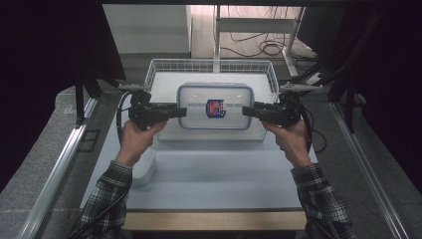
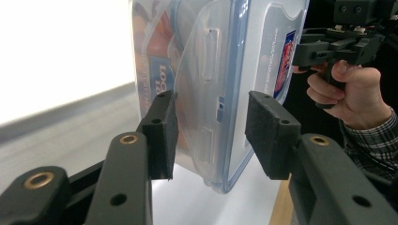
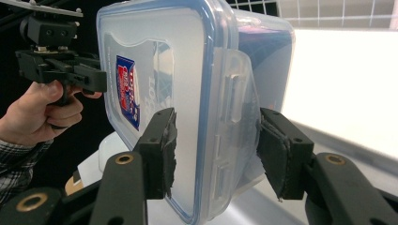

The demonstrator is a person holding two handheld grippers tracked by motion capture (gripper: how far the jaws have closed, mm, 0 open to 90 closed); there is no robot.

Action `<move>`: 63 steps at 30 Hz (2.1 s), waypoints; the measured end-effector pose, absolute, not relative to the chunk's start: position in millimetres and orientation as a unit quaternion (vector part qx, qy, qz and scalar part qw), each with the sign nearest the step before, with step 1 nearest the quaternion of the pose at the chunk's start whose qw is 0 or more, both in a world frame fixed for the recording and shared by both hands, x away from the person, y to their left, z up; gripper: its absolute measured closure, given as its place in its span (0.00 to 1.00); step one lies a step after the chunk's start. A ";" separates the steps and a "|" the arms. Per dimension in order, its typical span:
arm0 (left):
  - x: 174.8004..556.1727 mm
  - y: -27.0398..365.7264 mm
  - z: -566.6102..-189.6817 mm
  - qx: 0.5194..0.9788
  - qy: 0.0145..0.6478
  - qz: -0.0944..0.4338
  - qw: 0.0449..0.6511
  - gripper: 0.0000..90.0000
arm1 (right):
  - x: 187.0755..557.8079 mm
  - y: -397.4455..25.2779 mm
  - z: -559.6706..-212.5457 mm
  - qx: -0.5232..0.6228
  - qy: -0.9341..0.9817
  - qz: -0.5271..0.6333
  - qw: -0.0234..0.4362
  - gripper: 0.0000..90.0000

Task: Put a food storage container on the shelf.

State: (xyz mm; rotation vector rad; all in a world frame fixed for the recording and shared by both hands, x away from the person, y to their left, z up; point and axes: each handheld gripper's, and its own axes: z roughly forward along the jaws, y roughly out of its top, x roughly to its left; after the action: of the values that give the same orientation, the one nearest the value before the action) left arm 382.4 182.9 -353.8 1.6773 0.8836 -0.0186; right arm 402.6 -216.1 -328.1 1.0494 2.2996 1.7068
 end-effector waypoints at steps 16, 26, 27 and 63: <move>402.3 190.8 -332.8 0.711 0.384 0.005 0.589 0.61 | 429.4 -205.4 -305.2 0.345 0.748 0.565 0.049 0.54; 422.0 191.6 -332.3 0.709 0.393 0.002 0.585 0.61 | 449.8 -201.7 -298.6 0.357 0.742 0.564 0.052 0.53; 423.2 191.0 -332.3 0.712 0.395 0.005 0.581 0.60 | 451.4 -201.4 -298.8 0.359 0.743 0.563 0.050 0.53; 437.7 186.4 -332.9 0.700 0.415 0.025 0.581 0.57 | 467.3 -197.3 -307.7 0.393 0.734 0.549 0.073 0.59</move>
State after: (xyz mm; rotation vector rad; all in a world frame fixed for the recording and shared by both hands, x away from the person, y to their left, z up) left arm 437.7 186.4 -332.9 1.6360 0.9699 0.0589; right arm 467.3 -197.3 -307.7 1.1814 2.2033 1.6485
